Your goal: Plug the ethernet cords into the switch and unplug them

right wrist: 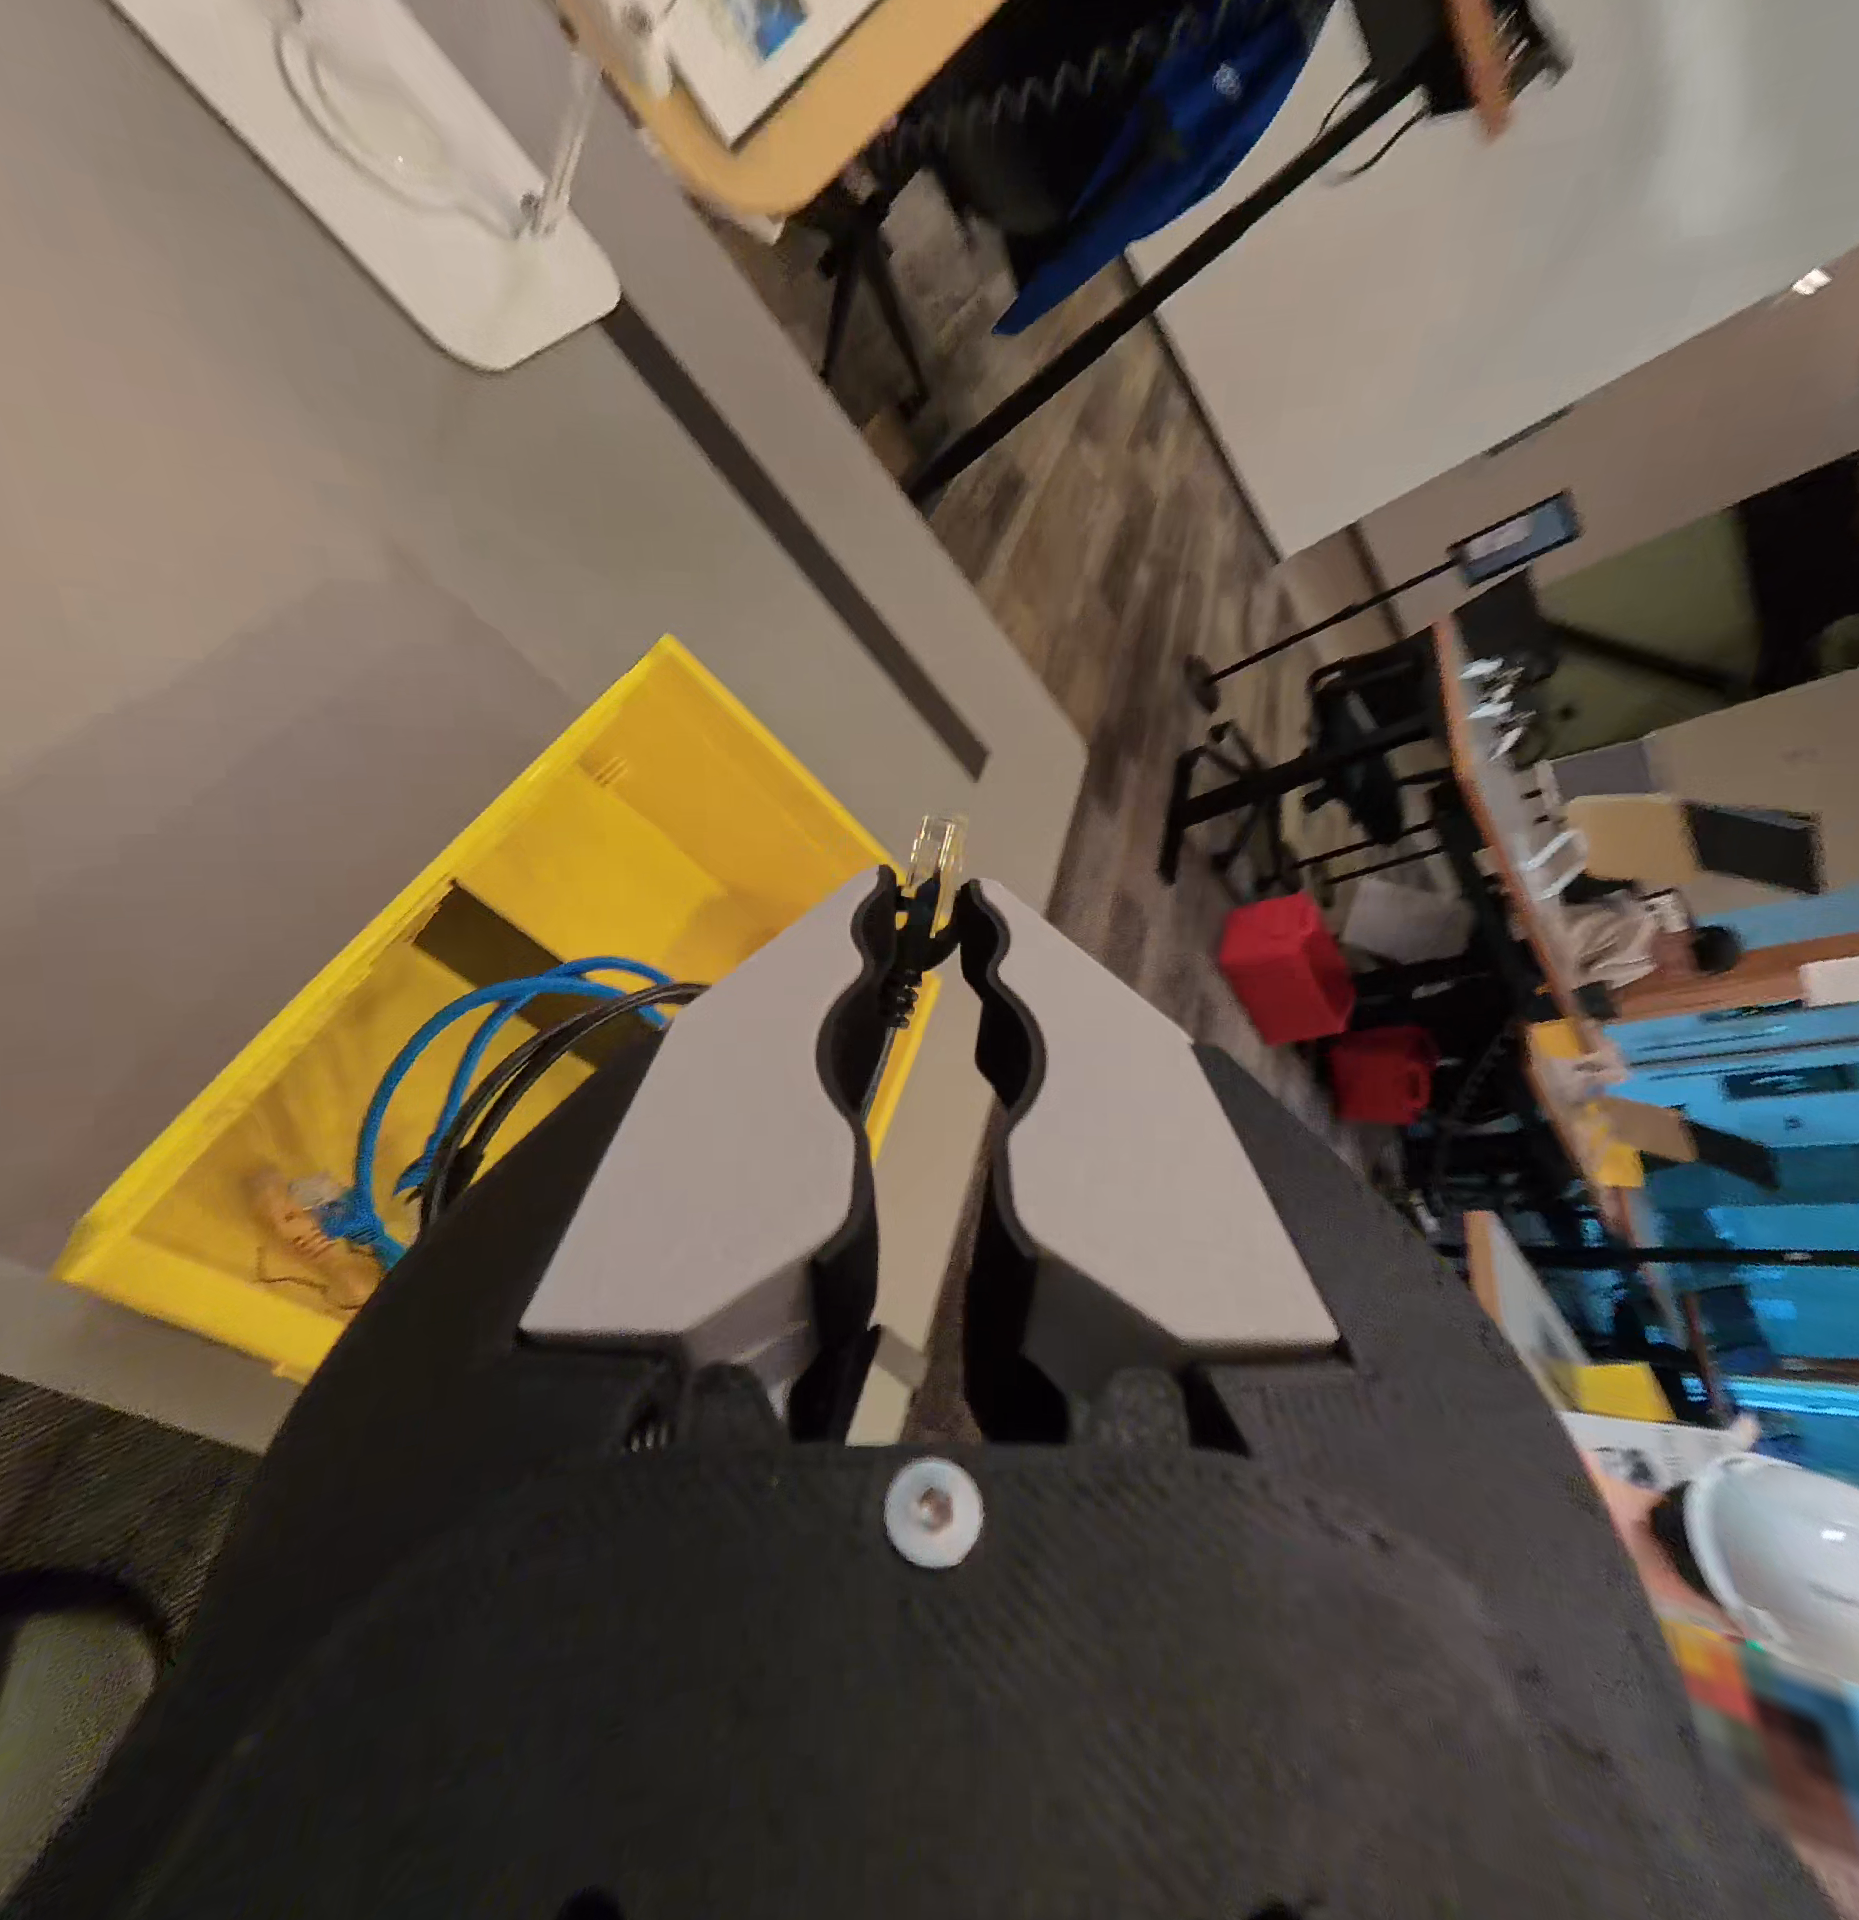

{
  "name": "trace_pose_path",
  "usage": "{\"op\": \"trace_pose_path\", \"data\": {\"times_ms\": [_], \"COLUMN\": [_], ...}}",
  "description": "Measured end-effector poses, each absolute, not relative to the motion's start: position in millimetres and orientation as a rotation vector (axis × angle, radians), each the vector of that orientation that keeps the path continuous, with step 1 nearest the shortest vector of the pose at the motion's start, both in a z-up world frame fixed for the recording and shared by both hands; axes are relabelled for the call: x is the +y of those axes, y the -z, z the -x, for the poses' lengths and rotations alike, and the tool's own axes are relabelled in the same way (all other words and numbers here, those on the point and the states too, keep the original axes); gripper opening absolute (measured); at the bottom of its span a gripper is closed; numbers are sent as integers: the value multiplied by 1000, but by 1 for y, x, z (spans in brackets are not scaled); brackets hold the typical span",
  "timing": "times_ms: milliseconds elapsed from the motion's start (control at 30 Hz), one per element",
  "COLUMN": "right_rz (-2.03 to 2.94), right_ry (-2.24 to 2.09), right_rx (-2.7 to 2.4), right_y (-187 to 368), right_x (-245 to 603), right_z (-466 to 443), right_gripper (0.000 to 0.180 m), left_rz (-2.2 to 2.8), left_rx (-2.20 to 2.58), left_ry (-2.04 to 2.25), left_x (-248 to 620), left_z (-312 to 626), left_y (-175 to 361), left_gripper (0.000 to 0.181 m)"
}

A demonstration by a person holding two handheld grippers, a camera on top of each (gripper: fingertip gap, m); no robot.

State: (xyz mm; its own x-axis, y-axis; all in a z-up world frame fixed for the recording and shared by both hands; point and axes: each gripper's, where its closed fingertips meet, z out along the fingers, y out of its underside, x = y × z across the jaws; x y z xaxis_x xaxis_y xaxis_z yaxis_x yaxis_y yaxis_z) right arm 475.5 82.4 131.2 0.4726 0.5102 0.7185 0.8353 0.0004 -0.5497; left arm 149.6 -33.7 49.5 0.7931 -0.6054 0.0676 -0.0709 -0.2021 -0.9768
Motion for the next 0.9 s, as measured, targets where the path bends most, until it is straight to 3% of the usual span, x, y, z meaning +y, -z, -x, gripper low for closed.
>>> {"op": "trace_pose_path", "data": {"times_ms": [467, 667, 900], "right_rz": [2020, 1978, 1984], "right_ry": [-1, 130, 109], "right_rx": [-1258, -1293, -1316], "right_y": [52, 77, 80], "right_x": [88, 90, 81], "right_z": [-459, -451, -446], "right_gripper": [15, 29, 31], "left_rz": [1784, 1798, 1809], "left_rx": [551, 548, 548], "left_ry": [515, 508, 511], "left_x": [-30, -29, -28], "left_z": [-157, -157, -158], "left_y": [-23, -16, -11], "left_gripper": [65, 65, 65]}}
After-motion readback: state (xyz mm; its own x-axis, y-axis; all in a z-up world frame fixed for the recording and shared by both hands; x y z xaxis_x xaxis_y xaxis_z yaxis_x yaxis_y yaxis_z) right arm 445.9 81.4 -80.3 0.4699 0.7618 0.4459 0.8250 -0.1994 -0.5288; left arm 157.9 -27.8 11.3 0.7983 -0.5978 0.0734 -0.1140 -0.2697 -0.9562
